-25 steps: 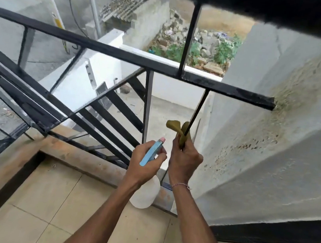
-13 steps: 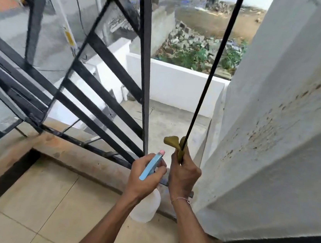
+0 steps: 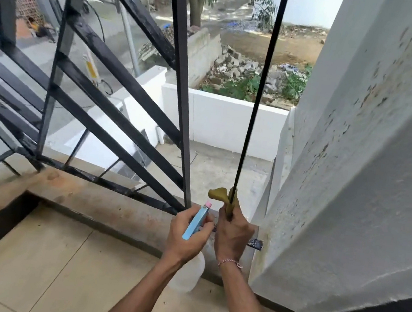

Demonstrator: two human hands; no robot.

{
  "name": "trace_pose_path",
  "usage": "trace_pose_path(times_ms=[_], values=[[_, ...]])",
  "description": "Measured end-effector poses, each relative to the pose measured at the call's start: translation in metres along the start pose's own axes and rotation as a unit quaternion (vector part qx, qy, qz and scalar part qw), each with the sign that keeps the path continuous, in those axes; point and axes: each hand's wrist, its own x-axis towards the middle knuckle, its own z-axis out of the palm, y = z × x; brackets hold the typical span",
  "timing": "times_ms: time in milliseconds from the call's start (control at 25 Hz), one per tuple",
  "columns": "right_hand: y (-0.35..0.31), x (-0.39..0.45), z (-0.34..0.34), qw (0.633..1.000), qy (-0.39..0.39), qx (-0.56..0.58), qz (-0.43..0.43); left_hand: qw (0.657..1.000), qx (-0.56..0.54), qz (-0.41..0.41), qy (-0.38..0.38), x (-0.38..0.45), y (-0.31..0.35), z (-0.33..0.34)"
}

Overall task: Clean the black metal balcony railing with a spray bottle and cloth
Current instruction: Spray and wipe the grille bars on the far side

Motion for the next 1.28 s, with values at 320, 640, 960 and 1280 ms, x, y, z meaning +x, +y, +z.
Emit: trace_pose_path(times_ms=[320,640,960,1280], values=[[0.048,-0.010,0.022,0.998,-0.007,-0.055,0.010,1.000,0.015,-0.015,-0.013,0.011,-0.016,0.002],[0.057,-0.017,0.029,0.998,-0.005,-0.051,0.040,0.997,0.024,-0.067,-0.025,0.012,-0.024,-0.006],[0.063,-0.076,-0.016,0.989,0.035,0.013,0.143,0.996,0.039,-0.065,-0.054,0.007,-0.020,-0.017],[0.095,-0.086,0.006,0.976,-0.003,0.011,0.216,0.996,0.051,-0.066,-0.038,0.004,-0.018,-0.027]])
